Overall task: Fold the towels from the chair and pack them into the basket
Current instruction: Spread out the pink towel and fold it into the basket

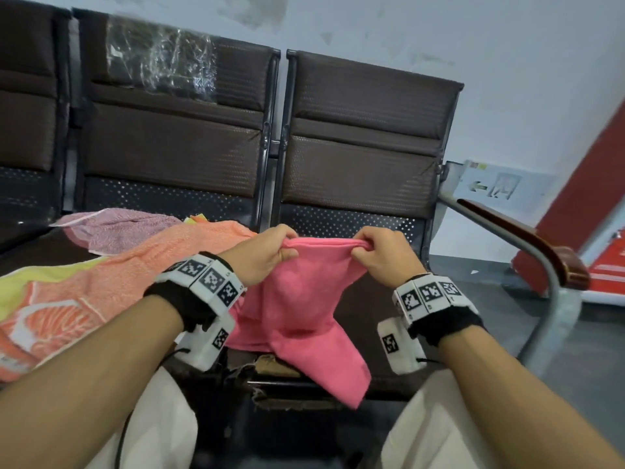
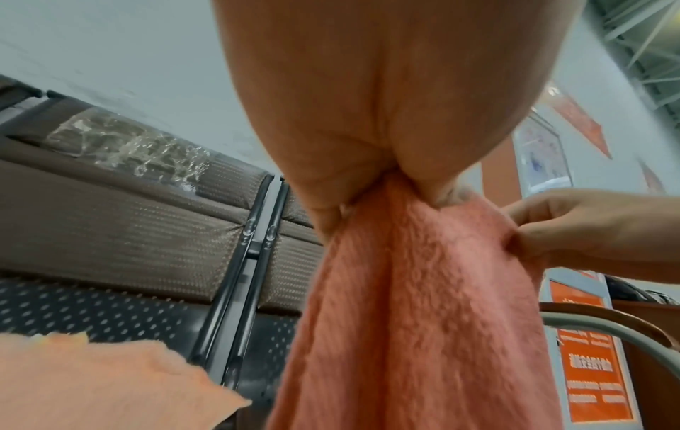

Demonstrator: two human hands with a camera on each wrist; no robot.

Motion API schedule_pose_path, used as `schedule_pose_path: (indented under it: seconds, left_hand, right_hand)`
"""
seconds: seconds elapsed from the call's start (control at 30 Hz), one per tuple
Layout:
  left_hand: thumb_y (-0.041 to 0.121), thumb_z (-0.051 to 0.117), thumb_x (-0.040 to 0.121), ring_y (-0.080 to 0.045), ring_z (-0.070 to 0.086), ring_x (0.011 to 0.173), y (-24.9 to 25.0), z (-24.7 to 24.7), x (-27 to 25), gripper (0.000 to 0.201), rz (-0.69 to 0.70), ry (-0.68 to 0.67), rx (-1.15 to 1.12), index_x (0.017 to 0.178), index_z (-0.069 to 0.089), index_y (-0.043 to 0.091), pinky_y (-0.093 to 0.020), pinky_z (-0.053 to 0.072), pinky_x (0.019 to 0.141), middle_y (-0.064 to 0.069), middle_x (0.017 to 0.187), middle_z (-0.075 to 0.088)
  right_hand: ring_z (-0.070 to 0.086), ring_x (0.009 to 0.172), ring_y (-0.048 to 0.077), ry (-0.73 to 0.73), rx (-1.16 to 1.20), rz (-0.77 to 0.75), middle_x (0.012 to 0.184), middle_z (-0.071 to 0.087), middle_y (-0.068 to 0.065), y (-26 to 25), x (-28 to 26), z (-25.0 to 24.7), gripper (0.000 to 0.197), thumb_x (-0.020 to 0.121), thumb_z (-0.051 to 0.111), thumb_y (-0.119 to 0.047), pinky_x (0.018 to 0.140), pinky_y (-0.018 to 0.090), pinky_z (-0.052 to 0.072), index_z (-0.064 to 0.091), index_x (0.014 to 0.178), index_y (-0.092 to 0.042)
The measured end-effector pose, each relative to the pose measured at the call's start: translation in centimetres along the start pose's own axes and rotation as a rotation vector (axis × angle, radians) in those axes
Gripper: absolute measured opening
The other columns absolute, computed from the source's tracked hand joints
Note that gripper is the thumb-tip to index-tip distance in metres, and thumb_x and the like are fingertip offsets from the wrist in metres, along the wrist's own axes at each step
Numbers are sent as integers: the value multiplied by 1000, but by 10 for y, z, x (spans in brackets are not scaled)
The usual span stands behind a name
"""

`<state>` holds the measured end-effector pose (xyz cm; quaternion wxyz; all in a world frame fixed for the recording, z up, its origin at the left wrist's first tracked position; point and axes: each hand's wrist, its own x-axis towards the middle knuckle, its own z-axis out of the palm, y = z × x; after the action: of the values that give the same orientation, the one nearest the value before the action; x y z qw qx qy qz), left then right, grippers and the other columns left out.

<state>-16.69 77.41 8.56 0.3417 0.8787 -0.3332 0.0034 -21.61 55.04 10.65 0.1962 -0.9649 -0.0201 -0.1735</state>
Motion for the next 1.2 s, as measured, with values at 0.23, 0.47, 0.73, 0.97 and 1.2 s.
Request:
schedule_pose_path:
  seconds: [0.23, 0.47, 0.73, 0.97, 1.2]
  left_hand:
    - [22, 51, 95, -22, 47, 73, 17, -17, -9, 22, -71, 288, -12, 78, 46, 9, -31, 25, 62, -2, 70, 49]
    - [27, 67, 84, -18, 53, 75, 65, -83, 10, 18, 12, 587, -129, 89, 64, 11, -30, 39, 68, -3, 79, 61]
    - [14, 66, 84, -22, 63, 86, 48, -93, 31, 9, -79, 541, -9, 93, 69, 14, -24, 41, 75, -3, 85, 68]
    - [15, 62, 87, -30, 60, 99, 54, -94, 75, 13, -94, 618, -6, 97, 68, 8, -31, 41, 85, -13, 99, 70]
    - [15, 56, 91, -13, 54, 83, 71, -85, 55, 8, 12, 705, -202, 95, 62, 12, -22, 35, 70, 4, 86, 61]
  right_hand:
    - [63, 85, 26, 253, 7, -8, 86, 71, 6, -21, 4, -36, 14, 80, 59, -21, 81, 34, 46, 69, 88, -14]
    - [51, 67, 4, 489, 350, -137, 75, 55, -11, -43, 24, -92, 12, 97, 50, -25, 63, 21, 32, 50, 89, -16]
    - [51, 72, 11, 441, 303, -52, 67, 53, -17, -26, 53, -79, 29, 93, 57, -25, 63, 19, 28, 50, 65, -26]
    - [55, 75, 11, 497, 343, 83, 73, 60, -8, -12, 86, -73, 26, 90, 60, -36, 72, 24, 38, 65, 82, -12]
    - [48, 63, -9, 594, 559, 2, 67, 51, -17, -17, 54, -67, 31, 93, 57, -26, 65, 13, 40, 43, 66, -31]
